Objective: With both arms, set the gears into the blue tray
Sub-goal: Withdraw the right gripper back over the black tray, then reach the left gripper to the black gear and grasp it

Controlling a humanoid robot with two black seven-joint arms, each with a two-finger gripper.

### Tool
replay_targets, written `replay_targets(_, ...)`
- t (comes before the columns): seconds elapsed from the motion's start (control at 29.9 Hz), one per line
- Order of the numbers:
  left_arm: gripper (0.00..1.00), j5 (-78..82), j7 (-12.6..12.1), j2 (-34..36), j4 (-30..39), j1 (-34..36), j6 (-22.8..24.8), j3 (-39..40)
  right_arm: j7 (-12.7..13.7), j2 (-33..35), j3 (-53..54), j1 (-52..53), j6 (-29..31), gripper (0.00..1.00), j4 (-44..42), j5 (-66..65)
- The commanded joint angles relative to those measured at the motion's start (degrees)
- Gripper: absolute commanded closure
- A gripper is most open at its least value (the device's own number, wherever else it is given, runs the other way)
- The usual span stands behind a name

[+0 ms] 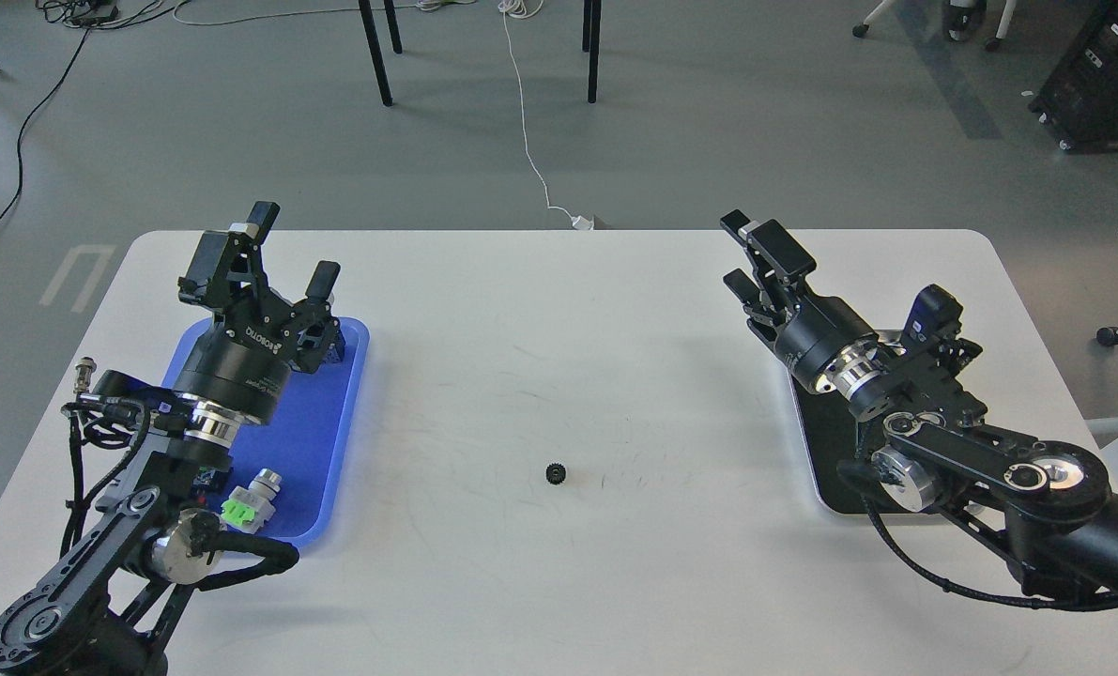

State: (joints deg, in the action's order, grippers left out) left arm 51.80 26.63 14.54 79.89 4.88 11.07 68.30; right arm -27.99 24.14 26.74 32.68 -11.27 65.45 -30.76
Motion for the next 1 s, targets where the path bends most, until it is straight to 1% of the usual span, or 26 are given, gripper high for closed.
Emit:
replay_targets(0.0, 0.02, 6.9, 1.4, 1.6, 3.2, 0.6, 0.0, -3.6, 0.0, -0.4, 9.2, -7.8, 1.2, 0.02, 2.7, 7.2)
replay_targets(0.07, 0.02, 13.6, 1.4, 3.8, 5.1, 1.6, 0.1, -7.4, 0.0, 0.2, 12.1, -10.0, 2.6, 0.02, 4.4, 13.2)
replay_targets(0.13, 0.02, 22.3, 1.4, 5.8, 6.2, 5.0, 0.2, -12.4, 0.0, 1.7, 14.6, -11.3, 5.2, 0.02, 4.7, 18.7)
replay_targets(0.27, 0.02, 39.9, 1.4, 8.6, 5.9, 17.1, 0.4, -25.2, 0.0, 4.3, 15.7, -13.2, 10.8, 0.02, 4.4, 25.2)
replay_targets(0.33, 0.02, 49.7, 1.4, 9.5, 5.2, 25.0, 0.4, -31.5, 0.0, 4.9, 15.9, -13.7, 11.2, 0.02, 4.3, 25.7)
replay_targets(0.37, 0.02, 54.2, 1.4, 9.2, 4.1, 28.7, 0.3, -33.7, 0.0, 4.9, 16.0, -14.0, 11.1, 0.02, 4.2, 25.7)
replay_targets(0.44, 0.02, 62.3, 1.4, 7.2, -0.2, 36.0, 0.3, -37.7, 0.0, 4.9, 16.6, -14.7, 11.1, 0.02, 4.2, 25.7)
replay_targets(0.54, 0.02, 67.4, 1.4, 4.2, -5.6, 43.4, 0.3, -43.8, 0.0, 4.9, 16.9, -16.0, 11.1, 0.02, 4.2, 25.7)
replay_targets(0.6, 0.02, 69.0, 1.4, 3.0, -9.3, 48.2, -0.3, -51.1, 0.0, 5.0, 17.3, -16.5, 11.1, 0.02, 4.2, 25.7)
replay_targets(0.7, 0.04, 73.2, 1.4, -1.0, -12.9, 52.2, -2.4, -58.9, 0.0, 5.0, 17.7, -16.8, 11.1, 0.02, 4.2, 25.7)
replay_targets(0.87, 0.06, 73.2, 1.4, -6.4, -19.8, 52.3, -3.2, -62.7, 0.0, 4.9, 17.8, -16.8, 11.1, 0.02, 4.2, 25.7)
replay_targets(0.97, 0.10, 73.2, 1.4, -7.2, -22.5, 52.0, -3.3, -64.6, 0.0, 5.0, 17.8, -16.8, 11.1, 0.02, 4.2, 25.7)
